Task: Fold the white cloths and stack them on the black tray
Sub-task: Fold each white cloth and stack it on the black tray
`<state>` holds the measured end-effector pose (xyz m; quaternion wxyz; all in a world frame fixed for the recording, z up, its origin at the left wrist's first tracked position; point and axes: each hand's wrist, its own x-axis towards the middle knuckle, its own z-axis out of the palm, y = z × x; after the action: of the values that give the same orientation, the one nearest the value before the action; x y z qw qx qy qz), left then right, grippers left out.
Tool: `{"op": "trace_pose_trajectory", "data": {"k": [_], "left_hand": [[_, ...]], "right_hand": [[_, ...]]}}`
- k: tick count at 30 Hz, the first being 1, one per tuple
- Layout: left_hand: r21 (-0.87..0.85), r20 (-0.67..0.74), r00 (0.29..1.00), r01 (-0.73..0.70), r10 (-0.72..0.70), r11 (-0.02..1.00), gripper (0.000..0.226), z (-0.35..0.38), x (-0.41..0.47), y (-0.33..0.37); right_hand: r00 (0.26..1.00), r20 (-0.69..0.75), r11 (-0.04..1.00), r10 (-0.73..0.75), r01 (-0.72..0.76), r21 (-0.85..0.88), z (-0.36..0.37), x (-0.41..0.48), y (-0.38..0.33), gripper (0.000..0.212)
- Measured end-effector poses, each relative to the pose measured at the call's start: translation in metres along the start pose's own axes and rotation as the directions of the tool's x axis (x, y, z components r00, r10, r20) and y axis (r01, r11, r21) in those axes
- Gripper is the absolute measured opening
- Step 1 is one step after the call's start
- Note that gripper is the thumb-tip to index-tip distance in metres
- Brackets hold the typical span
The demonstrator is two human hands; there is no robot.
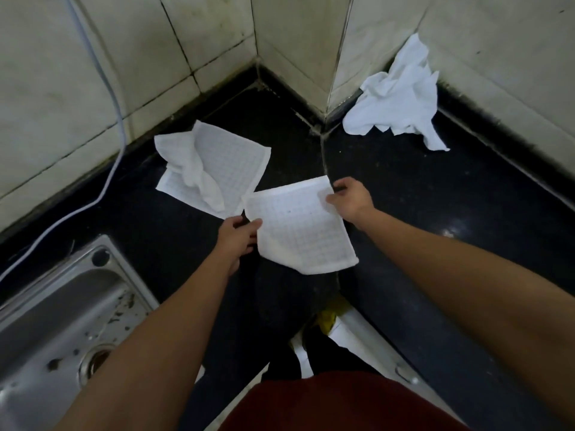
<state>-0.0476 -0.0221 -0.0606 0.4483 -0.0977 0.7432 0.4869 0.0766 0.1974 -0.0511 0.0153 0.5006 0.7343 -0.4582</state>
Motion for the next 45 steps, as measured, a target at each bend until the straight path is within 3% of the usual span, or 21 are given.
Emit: {"op": "trace_pose_trajectory", "data": {"k": [3, 6, 8, 11, 13, 16, 19, 21, 26, 30, 32, 35, 37, 40, 43, 45], "left_hand": [[0.093, 0.005, 1.0, -0.006, 0.006, 0.996, 0.07, 0.005, -0.014, -0.029], [0.2, 0.007, 0.999, -0.037, 0.036, 0.979, 0.053, 0.012, -0.019, -0.053], [0.267, -0.016, 0.996, -0.075, 0.082, 0.961, 0.033, 0.016, -0.02, -0.06], [0.314, -0.102, 0.975, -0.155, 0.195, 0.937, 0.011, 0.017, -0.024, -0.057], [0.242, -0.18, 0.957, -0.181, 0.228, 0.953, 0.005, 0.015, -0.028, -0.054], [0.043, -0.25, 0.963, -0.095, 0.103, 0.995, 0.01, 0.014, -0.034, -0.056], [-0.103, -0.157, 0.986, 0.034, -0.05, 0.994, 0.03, 0.018, -0.048, -0.066], [-0.026, -0.119, 0.992, 0.032, -0.035, 0.999, 0.032, 0.02, -0.057, -0.074], [0.22, -0.043, 0.995, -0.082, 0.093, 0.972, 0.01, 0.011, -0.069, -0.098], [0.326, 0.074, 0.991, -0.132, 0.114, 0.936, 0.012, 0.001, -0.079, -0.101], [0.355, 0.117, 0.983, -0.176, 0.143, 0.918, 0.023, -0.002, -0.082, -0.095], [0.469, 0.125, 0.97, -0.244, 0.21, 0.849, 0.03, -0.005, -0.077, -0.079], [0.568, 0.092, 0.949, -0.299, 0.301, 0.767, 0.023, -0.008, -0.069, -0.063], [0.638, 0.068, 0.904, -0.364, 0.421, 0.678, 0.005, -0.013, -0.05, -0.036], [0.675, 0.05, 0.904, -0.344, 0.424, 0.653, 0.024, -0.018, -0.025, -0.012], [0.652, 0.008, 0.929, -0.286, 0.371, 0.702, 0.033, -0.019, -0.008, 0.002]], "right_hand": [[0.999, 0.027, 0.965, 0.033, -0.025, -0.263, 0.003, -0.027, 0.025, 0.047], [0.994, 0.071, 0.861, 0.079, -0.032, -0.508, 0.007, -0.056, 0.051, 0.049], [0.989, 0.106, 0.817, 0.102, -0.023, -0.576, 0.009, -0.07, 0.066, 0.042], [0.984, 0.115, 0.883, 0.138, -0.069, -0.465, 0.008, -0.076, 0.078, 0.02], [0.986, 0.105, 0.943, 0.126, -0.087, -0.322, 0.008, -0.077, 0.081, 0.017], [0.991, 0.082, 0.985, 0.109, -0.097, -0.141, 0.008, -0.082, 0.082, 0.014], [0.988, 0.084, 0.991, 0.129, -0.131, 0.017, 0.009, -0.089, 0.085, 0.02], [0.993, 0.057, 0.993, 0.104, -0.107, 0.051, 0.01, -0.094, 0.089, 0.022], [0.994, 0.082, 0.974, 0.074, -0.09, 0.207, 0.003, -0.109, 0.099, 0.013], [0.987, 0.125, 0.927, 0.097, -0.135, 0.349, -0.009, -0.118, 0.097, 0.01], [0.982, 0.145, 0.881, 0.12, -0.173, 0.441, -0.016, -0.117, 0.091, 0.009], [0.973, 0.196, 0.811, 0.121, -0.21, 0.546, -0.027, -0.106, 0.079, 0.013], [0.967, 0.232, 0.803, 0.105, -0.22, 0.553, -0.031, -0.092, 0.069, 0.023], [0.985, 0.164, 0.921, 0.047, -0.106, 0.376, -0.032, -0.066, 0.054, 0.022], [0.994, 0.078, 0.988, -0.072, 0.06, 0.143, -0.026, -0.035, 0.039, 0.005], [0.994, 0.065, 0.995, -0.092, 0.091, 0.029, -0.021, -0.014, 0.028, 0.01]]}}
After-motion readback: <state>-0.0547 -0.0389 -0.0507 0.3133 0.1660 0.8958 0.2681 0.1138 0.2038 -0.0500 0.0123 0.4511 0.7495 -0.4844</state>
